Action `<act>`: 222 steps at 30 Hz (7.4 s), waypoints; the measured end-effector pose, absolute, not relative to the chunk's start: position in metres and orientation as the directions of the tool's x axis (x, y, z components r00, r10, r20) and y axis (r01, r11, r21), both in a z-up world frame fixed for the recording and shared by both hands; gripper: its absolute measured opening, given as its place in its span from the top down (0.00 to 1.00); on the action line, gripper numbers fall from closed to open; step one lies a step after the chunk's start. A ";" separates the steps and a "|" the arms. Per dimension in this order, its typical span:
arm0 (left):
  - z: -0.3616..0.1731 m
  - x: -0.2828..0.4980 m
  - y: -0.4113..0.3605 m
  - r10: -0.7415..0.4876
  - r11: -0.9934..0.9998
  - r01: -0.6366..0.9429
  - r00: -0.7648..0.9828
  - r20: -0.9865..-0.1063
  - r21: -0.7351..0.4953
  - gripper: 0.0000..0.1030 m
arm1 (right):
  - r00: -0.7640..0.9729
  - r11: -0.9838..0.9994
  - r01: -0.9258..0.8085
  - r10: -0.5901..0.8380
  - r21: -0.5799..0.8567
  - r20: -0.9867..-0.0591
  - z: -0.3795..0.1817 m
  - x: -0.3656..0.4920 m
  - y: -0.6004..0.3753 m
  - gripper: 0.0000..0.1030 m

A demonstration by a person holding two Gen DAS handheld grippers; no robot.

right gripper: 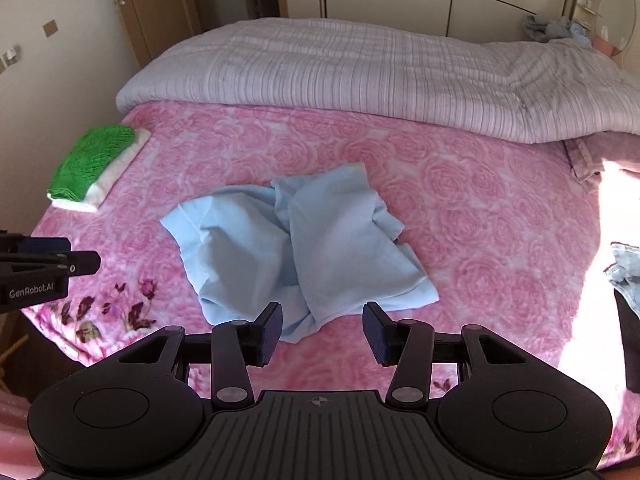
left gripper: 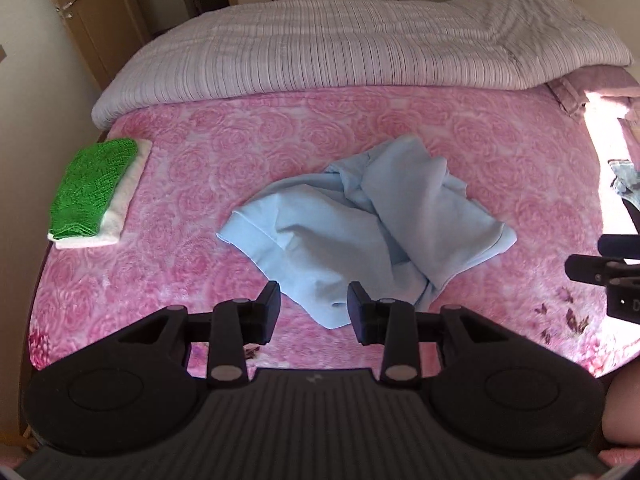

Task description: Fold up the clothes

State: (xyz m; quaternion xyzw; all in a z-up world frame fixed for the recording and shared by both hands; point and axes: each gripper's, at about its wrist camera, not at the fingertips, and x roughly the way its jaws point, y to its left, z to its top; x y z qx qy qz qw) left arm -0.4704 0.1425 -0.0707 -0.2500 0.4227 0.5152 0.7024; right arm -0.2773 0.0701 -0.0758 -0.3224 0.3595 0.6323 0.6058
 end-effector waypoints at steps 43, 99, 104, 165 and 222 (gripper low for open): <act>-0.237 -0.496 0.269 0.298 0.191 -0.981 0.077 -0.951 -0.020 0.56 | -0.249 0.501 -0.777 0.311 0.381 -0.917 -0.273 -0.128 0.133 0.52; -0.305 -0.393 0.270 0.048 0.506 -0.772 0.471 -0.881 -0.385 0.83 | 0.311 0.222 -0.945 0.393 -0.239 -0.865 -0.305 -0.037 0.150 0.54; -0.296 -0.383 0.292 0.183 0.426 -0.845 0.432 -0.883 -0.325 0.83 | 0.244 0.005 -0.964 0.405 -0.265 -0.881 -0.334 -0.083 0.133 0.54; -0.325 -0.466 0.413 0.480 -0.124 -0.992 -0.051 -0.876 -0.010 0.78 | 0.269 0.759 -0.650 0.188 -0.033 -0.945 -0.357 0.198 0.069 0.61; -0.407 -0.227 0.467 0.085 0.928 -0.369 0.349 -0.933 -0.054 0.57 | -0.152 0.086 -0.977 0.373 0.197 -0.915 -0.419 0.166 0.326 0.28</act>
